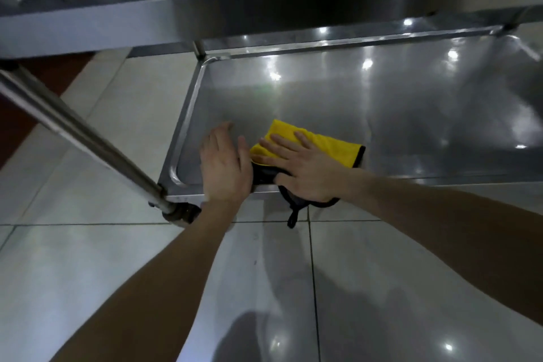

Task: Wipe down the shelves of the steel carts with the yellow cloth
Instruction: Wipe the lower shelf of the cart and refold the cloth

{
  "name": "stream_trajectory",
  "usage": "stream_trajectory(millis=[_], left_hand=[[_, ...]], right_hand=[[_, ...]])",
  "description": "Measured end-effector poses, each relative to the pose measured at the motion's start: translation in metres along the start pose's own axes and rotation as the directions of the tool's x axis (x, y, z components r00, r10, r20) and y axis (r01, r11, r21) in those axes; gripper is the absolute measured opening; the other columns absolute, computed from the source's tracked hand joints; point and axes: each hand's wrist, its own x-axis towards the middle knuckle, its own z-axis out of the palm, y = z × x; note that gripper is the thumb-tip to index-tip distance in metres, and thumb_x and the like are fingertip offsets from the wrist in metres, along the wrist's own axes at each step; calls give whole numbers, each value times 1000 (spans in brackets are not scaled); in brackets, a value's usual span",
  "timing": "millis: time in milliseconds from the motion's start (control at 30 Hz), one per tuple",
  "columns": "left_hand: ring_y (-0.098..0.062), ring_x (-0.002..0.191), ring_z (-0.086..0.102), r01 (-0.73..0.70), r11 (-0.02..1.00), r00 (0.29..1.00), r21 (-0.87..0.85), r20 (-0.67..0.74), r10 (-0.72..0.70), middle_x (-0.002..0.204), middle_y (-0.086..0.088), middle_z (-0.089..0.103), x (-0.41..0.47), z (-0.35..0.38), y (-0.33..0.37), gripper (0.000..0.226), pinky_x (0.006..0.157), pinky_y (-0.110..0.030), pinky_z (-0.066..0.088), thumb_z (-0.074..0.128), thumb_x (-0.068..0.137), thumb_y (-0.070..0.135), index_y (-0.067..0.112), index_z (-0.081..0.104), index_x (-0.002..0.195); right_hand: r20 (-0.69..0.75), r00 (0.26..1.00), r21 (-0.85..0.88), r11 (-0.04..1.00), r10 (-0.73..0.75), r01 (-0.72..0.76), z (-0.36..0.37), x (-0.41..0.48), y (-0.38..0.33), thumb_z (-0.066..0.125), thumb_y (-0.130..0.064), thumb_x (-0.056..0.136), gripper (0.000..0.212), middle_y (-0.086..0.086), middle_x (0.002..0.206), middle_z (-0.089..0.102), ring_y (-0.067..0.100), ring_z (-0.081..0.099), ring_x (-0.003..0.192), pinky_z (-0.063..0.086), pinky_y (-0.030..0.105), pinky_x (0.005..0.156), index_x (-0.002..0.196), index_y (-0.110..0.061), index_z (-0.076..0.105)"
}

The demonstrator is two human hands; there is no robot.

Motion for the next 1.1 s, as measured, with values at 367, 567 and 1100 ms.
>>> stream_trajectory(millis=[367,567,1100], left_hand=[[-23,137,50,453,761,725,-464,-305,-618,149,-6,43,-32,-103,-41,80,119,-46,46,71,98,56,9,37,154],[-14,90,70,426,847,819,-317,-262,-510,104,1,70,-6,-114,-67,23,86,-48,59,44,113,43,22,43,122],[-7,74,68,248,917,924,-314,-207,-321,85,10,67,-14,-117,-102,16,56,-18,49,48,112,40,39,32,112]], right_hand=[[-70,995,-2,997,73,-73,15,7,-1,33,-42,113,61,-13,179,1,15,-4,167,-6,51,133,169,-47,11],[-31,985,56,985,167,-165,21,45,-59,25,-48,112,62,-4,180,-5,21,-9,167,-10,62,130,169,-47,4],[-10,937,138,929,348,-344,-1,270,-56,17,-53,108,62,-5,181,0,24,-7,167,-12,65,128,169,-49,8]])
